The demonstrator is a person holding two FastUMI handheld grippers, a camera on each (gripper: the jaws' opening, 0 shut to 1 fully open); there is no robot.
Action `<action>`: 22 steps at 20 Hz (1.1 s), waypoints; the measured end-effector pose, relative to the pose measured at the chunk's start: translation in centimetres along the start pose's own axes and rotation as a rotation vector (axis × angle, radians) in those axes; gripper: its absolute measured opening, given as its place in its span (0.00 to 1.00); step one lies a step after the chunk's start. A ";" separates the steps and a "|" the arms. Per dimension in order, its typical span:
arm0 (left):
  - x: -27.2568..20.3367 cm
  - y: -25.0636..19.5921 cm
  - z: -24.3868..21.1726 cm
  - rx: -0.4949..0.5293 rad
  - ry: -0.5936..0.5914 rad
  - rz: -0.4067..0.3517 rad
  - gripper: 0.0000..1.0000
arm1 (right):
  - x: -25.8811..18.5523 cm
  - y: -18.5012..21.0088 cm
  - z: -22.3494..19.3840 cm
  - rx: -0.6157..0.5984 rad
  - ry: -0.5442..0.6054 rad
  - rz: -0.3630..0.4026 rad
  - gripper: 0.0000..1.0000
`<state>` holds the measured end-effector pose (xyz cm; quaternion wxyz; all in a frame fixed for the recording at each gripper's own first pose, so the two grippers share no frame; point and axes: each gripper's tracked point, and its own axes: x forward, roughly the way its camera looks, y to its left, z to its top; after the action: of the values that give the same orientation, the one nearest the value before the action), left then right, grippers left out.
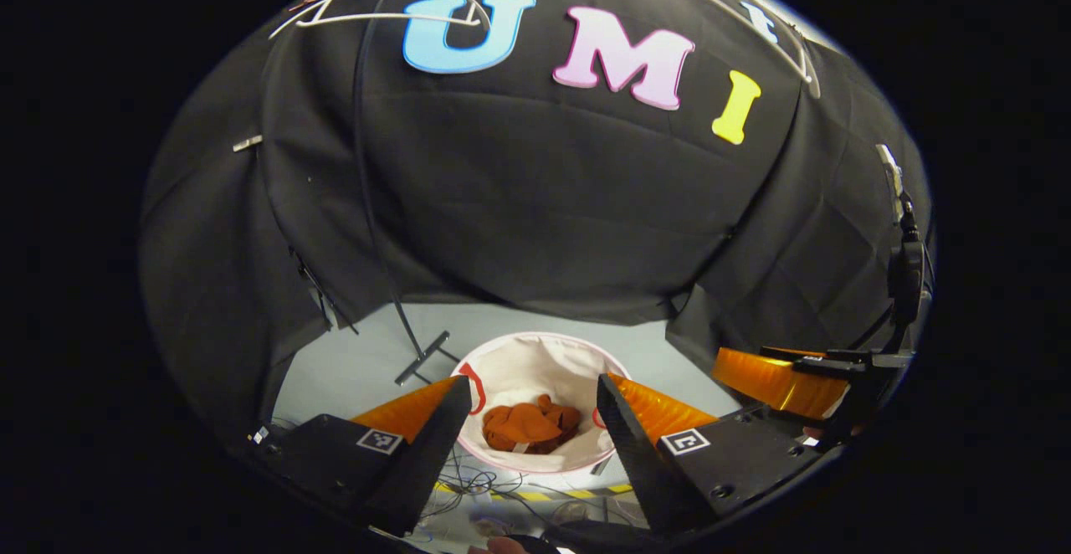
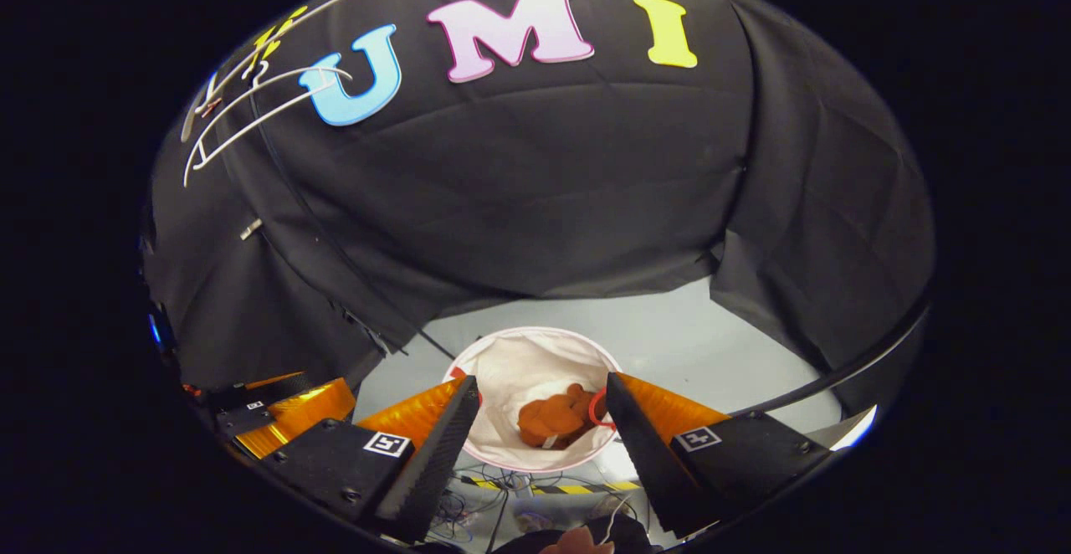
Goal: Grasp the clothes on the hanger with both hands and then place them into the laundry hamper below.
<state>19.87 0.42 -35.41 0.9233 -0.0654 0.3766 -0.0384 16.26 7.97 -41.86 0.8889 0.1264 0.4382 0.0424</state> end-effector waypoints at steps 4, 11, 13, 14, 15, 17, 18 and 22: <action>-4.1 0.2 3.5 0.014 -0.110 -0.020 0.96 | -3.3 1.1 2.3 -0.041 -0.085 -0.005 0.98; -12.5 0.3 11.0 0.081 -0.327 -0.052 0.95 | -10.6 4.2 8.1 -0.015 -0.291 -0.001 0.98; -14.7 0.3 12.9 0.074 -0.386 -0.065 0.95 | -13.2 4.8 10.1 -0.022 -0.357 -0.010 0.98; -16.1 0.1 13.7 0.077 -0.413 -0.073 0.95 | -14.5 5.1 11.3 -0.027 -0.396 -0.017 0.98; -17.2 0.1 14.3 0.083 -0.440 -0.077 0.95 | -15.8 5.3 12.4 -0.033 -0.434 -0.022 0.98; -19.5 -0.2 15.8 0.099 -0.486 -0.090 0.95 | -18.3 6.1 14.4 -0.044 -0.493 -0.027 0.98; -20.4 -0.3 16.0 0.112 -0.506 -0.099 0.95 | -19.8 6.6 15.0 -0.051 -0.512 -0.028 0.98; -23.8 -1.3 17.2 0.163 -0.546 -0.113 0.95 | -23.9 8.6 17.4 -0.057 -0.602 -0.008 0.98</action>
<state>14.91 3.58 -6.66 0.9891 -0.0200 0.1055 -0.1009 15.67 8.51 -11.09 0.9822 0.1065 0.1541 0.0116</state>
